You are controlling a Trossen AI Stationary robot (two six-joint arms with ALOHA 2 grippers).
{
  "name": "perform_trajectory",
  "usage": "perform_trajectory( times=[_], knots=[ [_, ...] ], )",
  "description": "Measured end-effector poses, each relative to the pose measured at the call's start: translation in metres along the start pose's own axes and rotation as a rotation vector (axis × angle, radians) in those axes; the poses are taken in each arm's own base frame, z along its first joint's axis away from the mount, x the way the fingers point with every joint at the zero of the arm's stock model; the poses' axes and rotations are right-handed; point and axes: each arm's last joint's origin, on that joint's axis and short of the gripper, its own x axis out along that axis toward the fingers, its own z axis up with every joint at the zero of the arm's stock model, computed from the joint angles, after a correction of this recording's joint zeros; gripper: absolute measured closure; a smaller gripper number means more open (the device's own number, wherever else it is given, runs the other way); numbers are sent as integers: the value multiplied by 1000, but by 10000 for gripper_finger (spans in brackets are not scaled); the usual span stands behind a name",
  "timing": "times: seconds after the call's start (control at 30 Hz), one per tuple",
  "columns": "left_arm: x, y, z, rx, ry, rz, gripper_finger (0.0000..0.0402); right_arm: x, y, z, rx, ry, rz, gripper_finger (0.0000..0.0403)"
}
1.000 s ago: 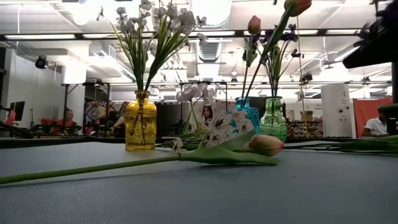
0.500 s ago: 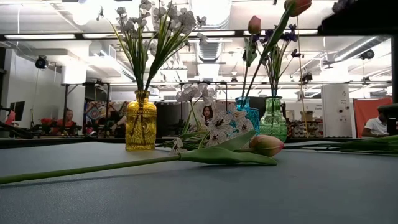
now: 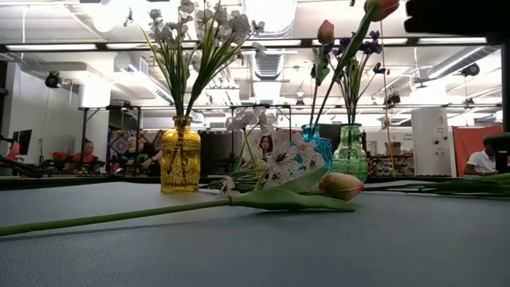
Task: Sort flowers into vase by color
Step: Put the top violet flowers into the green flower vase
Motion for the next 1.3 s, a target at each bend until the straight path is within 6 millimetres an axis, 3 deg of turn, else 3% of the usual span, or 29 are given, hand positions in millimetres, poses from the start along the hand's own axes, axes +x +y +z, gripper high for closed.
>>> perform_trajectory(
  times=[0.07,0.27,0.4,0.53,0.73,1.03,1.3],
  knots=[
    [2,-3,-5,3,0,0,402,4,5,2,4,7,32,186],
    [6,-9,-13,30,-42,7,402,23,18,38,23,-91,317,168],
    [4,-12,-9,43,-109,-36,402,29,10,59,-3,-258,296,154],
    [4,-14,-7,38,-151,-108,402,46,-2,80,51,-466,409,138],
    [5,-13,-8,25,-157,-102,402,72,-9,90,70,-546,472,136],
    [6,-9,-11,23,-97,23,402,79,1,103,12,-616,490,180],
    [6,-9,-11,32,-95,27,402,84,4,110,18,-605,420,268]
  ],
)
